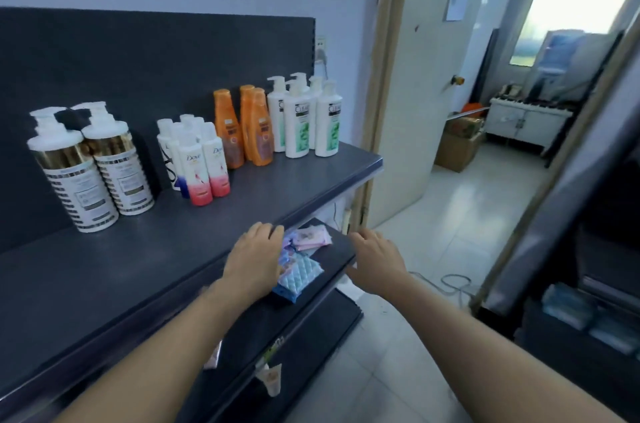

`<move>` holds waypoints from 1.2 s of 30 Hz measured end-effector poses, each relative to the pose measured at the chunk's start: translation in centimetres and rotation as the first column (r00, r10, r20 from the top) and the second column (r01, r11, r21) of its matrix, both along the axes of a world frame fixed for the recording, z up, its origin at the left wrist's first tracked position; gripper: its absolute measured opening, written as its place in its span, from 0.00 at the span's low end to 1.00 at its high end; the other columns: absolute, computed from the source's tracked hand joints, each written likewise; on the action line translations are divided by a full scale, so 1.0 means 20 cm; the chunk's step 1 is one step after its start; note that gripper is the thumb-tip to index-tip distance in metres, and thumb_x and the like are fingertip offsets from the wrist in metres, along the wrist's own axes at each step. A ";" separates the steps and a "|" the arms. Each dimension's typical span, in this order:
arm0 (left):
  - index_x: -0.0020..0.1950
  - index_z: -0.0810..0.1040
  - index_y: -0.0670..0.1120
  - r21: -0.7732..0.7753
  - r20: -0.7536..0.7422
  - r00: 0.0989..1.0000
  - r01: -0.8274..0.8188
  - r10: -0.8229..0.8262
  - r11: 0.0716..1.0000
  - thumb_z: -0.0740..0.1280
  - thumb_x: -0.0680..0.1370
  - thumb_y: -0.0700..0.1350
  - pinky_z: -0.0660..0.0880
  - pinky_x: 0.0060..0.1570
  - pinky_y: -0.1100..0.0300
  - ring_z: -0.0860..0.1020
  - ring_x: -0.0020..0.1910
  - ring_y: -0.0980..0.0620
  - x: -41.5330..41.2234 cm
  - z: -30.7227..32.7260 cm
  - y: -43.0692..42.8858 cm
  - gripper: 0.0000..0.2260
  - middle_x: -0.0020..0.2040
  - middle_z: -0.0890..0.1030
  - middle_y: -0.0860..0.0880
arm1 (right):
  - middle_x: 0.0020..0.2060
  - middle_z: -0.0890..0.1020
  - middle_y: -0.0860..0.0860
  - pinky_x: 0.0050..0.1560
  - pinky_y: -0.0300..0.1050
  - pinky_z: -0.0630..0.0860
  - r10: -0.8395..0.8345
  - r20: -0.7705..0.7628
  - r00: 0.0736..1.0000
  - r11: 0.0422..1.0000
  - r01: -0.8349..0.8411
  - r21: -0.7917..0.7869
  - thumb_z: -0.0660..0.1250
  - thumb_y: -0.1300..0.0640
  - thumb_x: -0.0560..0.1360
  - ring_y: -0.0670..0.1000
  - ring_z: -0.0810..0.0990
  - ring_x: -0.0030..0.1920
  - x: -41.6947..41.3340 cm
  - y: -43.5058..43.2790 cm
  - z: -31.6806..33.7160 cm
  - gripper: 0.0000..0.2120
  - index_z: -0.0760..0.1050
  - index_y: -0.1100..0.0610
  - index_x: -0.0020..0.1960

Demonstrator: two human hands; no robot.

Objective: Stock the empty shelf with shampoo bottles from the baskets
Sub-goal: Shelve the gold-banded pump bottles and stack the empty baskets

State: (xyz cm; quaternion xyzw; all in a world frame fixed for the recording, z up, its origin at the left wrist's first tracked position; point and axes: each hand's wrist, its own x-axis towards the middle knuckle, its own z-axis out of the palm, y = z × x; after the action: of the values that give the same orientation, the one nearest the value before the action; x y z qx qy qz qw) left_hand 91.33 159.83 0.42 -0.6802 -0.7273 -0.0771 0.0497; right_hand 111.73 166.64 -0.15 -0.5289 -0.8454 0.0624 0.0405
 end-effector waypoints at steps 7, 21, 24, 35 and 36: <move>0.73 0.62 0.45 -0.065 -0.025 0.970 0.240 -0.242 0.969 0.68 0.76 0.52 0.65 0.66 0.56 0.65 0.70 0.47 0.35 -0.08 0.08 0.29 0.69 0.69 0.46 | 0.67 0.70 0.55 0.66 0.51 0.67 -0.266 0.074 0.961 0.963 0.268 -0.020 0.65 0.49 0.77 0.57 0.67 0.69 0.44 -0.17 -0.06 0.25 0.65 0.55 0.71; 0.71 0.63 0.45 -0.186 0.088 0.702 0.709 -0.707 0.681 0.66 0.77 0.51 0.67 0.63 0.55 0.66 0.67 0.47 1.04 -0.32 -0.14 0.26 0.67 0.69 0.47 | 0.65 0.72 0.55 0.65 0.50 0.68 -0.754 0.121 0.646 0.633 0.763 -0.129 0.67 0.49 0.74 0.57 0.69 0.68 1.02 -1.00 -0.26 0.27 0.66 0.55 0.70; 0.71 0.63 0.46 -0.196 0.097 0.629 0.772 -0.771 0.605 0.66 0.77 0.51 0.67 0.63 0.55 0.66 0.67 0.47 1.21 -0.34 -0.26 0.25 0.67 0.69 0.47 | 0.65 0.72 0.55 0.64 0.50 0.69 -0.824 0.132 0.550 0.534 0.834 -0.138 0.66 0.48 0.74 0.57 0.69 0.67 1.12 -1.22 -0.29 0.26 0.67 0.55 0.70; 0.74 0.61 0.46 -0.226 0.144 0.334 0.927 -0.931 0.298 0.68 0.76 0.50 0.66 0.66 0.53 0.65 0.70 0.48 1.86 -0.44 -0.74 0.29 0.68 0.69 0.47 | 0.67 0.70 0.56 0.65 0.52 0.69 -0.942 0.224 0.250 0.195 0.951 -0.240 0.65 0.49 0.76 0.58 0.67 0.69 1.51 -1.98 -0.43 0.27 0.64 0.56 0.71; 0.74 0.61 0.46 -0.231 0.144 0.314 0.933 -0.939 0.276 0.67 0.76 0.48 0.67 0.65 0.53 0.65 0.69 0.48 1.94 -0.46 -0.80 0.28 0.68 0.69 0.47 | 0.67 0.70 0.56 0.65 0.52 0.69 -0.947 0.228 0.228 0.168 0.953 -0.253 0.65 0.49 0.76 0.58 0.68 0.69 1.55 -2.05 -0.45 0.27 0.64 0.56 0.71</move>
State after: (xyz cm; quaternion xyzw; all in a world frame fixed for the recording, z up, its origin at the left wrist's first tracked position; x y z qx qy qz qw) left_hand 130.07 143.93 -8.84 -0.9769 -0.1926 0.0162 -0.0912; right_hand 142.76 125.59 -9.22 -0.9370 -0.3072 0.1641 -0.0290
